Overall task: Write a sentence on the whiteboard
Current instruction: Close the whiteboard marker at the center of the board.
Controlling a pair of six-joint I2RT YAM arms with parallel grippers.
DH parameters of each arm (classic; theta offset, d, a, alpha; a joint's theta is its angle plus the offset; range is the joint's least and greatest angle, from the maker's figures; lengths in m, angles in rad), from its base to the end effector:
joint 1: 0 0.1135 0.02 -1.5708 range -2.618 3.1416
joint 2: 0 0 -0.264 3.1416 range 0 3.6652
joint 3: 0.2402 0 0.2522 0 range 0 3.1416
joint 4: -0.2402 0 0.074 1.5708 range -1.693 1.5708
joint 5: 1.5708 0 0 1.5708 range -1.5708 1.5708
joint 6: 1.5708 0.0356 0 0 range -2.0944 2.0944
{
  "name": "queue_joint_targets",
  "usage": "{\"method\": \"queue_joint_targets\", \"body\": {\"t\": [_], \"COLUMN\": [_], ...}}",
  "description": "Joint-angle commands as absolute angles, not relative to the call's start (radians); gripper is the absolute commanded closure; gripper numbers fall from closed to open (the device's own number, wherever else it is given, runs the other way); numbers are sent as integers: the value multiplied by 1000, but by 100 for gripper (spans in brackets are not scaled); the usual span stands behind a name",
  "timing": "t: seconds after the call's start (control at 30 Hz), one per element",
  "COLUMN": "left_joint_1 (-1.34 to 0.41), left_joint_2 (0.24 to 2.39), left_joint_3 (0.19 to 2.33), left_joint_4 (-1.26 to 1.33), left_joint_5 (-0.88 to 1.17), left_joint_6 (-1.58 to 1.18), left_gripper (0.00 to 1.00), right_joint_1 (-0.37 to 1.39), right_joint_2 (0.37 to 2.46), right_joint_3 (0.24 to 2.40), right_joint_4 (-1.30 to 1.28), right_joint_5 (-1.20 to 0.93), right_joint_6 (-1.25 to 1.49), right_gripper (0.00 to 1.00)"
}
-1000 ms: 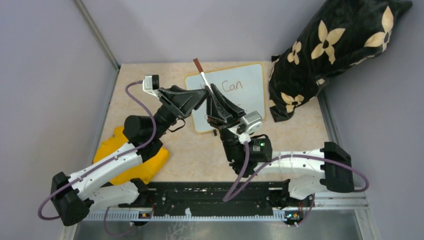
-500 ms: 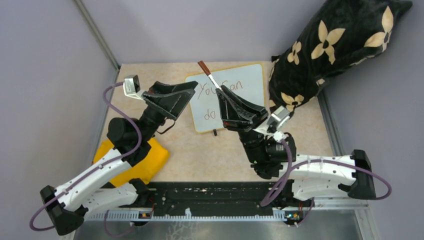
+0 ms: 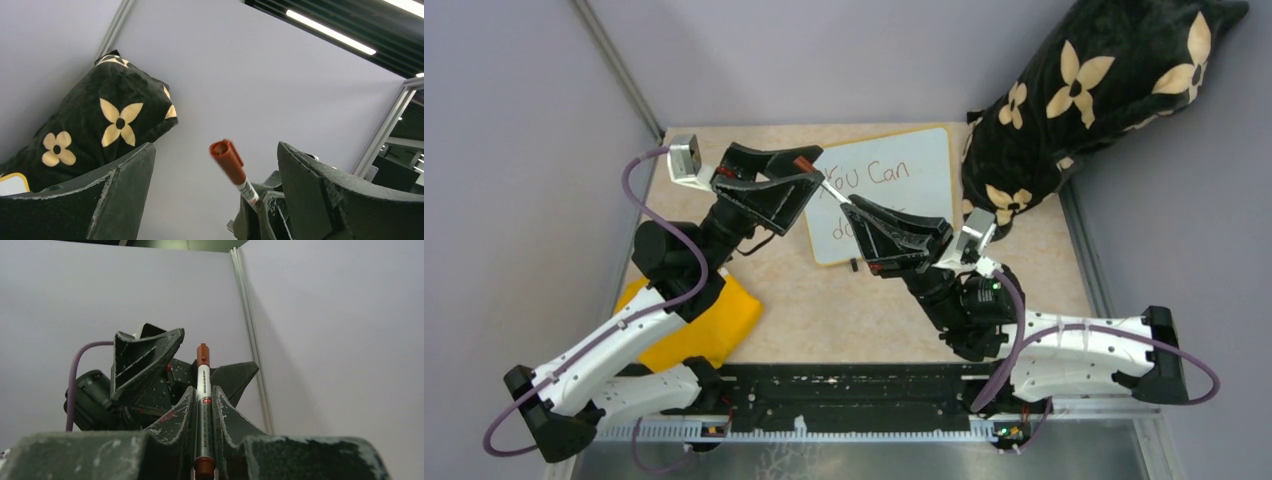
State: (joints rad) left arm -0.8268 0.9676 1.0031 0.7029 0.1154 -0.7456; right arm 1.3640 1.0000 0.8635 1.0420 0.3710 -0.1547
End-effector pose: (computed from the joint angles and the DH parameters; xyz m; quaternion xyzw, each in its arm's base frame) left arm 0.1282 -0.1454 0.4732 0.0691 0.4011 -0.6627 0.6287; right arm 0.0525 0.1876 0.4461 -0.0945 0.3528 0.4785 0.7985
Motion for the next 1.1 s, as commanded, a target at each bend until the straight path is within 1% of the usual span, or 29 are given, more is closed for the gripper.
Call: {"method": "queue_joint_targets", "body": {"t": [0.0,0.23,0.5,0.87,1.07], "left_joint_1": [-823,-822,-824,-823,-824], "left_joint_2": [971,977,952,917,902], "left_joint_3": [1052,1039,1002,969,945], "left_joint_4": [707,709,712,736,760], "left_joint_5": [185,226,228,208,175], "left_joint_6": [-710,-710,-710,-750,-785], "left_gripper": [4,6,11,23,37], "right_joint_1": [1361,1361,1361,1360,1361], "right_joint_2": [976,979,962,950,957], "right_joint_3": [852,842,836,816,823], "right_joint_4": [1042,1051,1040,1078,1075], "right_joint_5": [346,328,302,329,318], "right_joint_6": [-100,-80,-63,-55,-45], "right_gripper": [100,100,100,100,100]}}
